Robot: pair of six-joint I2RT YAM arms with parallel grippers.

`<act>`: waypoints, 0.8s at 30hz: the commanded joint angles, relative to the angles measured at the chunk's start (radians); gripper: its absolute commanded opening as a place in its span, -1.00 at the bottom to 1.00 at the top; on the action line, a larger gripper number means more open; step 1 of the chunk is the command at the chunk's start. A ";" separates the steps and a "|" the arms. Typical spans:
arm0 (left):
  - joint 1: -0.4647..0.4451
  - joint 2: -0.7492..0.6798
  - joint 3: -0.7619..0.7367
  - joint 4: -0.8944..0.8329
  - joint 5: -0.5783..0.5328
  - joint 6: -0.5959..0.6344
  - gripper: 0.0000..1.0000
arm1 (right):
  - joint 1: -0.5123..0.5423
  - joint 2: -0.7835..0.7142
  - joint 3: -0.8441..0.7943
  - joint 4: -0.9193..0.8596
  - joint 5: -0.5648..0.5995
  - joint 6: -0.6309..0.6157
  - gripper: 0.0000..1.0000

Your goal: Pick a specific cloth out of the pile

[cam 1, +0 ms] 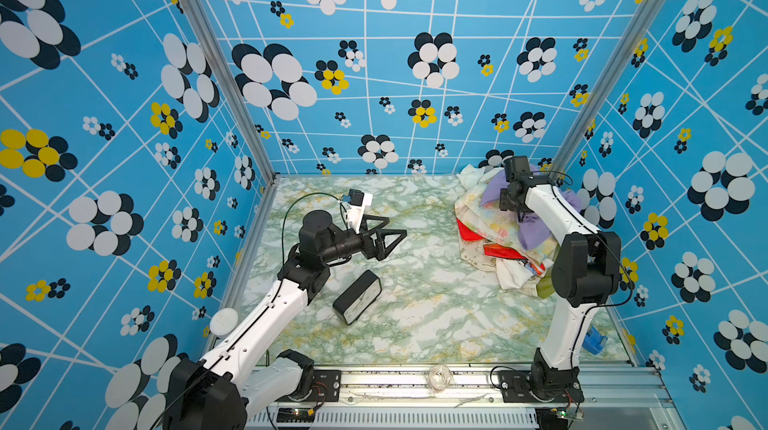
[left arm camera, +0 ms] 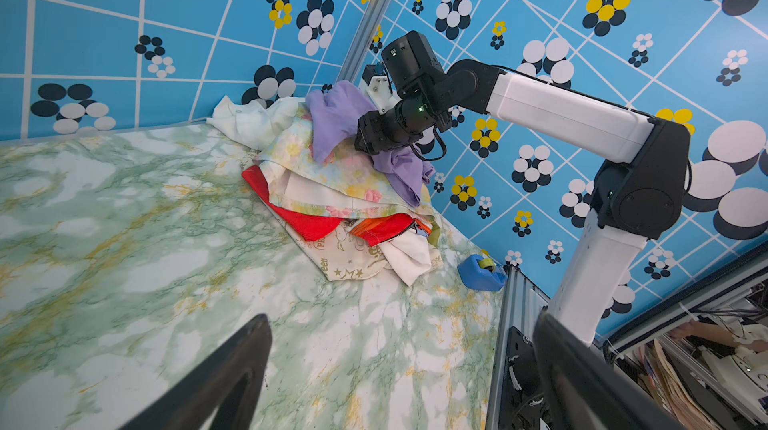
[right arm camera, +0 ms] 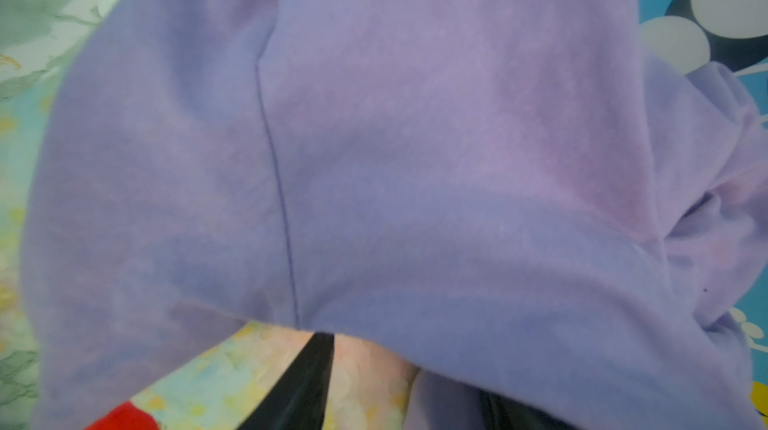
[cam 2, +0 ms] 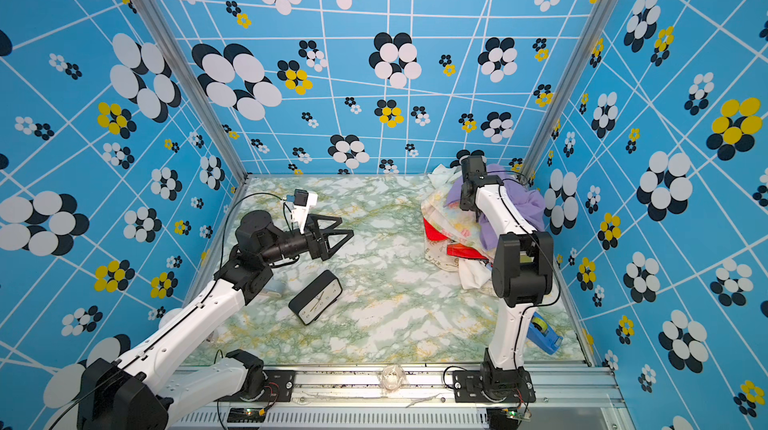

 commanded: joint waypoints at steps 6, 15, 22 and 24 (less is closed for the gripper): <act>0.005 -0.032 -0.020 0.020 0.020 -0.014 0.98 | 0.025 -0.176 -0.132 0.062 -0.117 0.023 0.30; 0.003 -0.061 -0.036 0.021 0.010 -0.023 0.98 | 0.197 -0.225 -0.144 0.046 -0.110 -0.060 0.51; 0.003 -0.080 -0.048 0.021 0.017 -0.023 0.99 | 0.265 -0.136 -0.163 0.021 0.043 -0.111 0.47; 0.003 -0.081 -0.049 0.021 0.017 -0.023 0.98 | 0.272 -0.103 -0.169 0.014 0.078 -0.112 0.41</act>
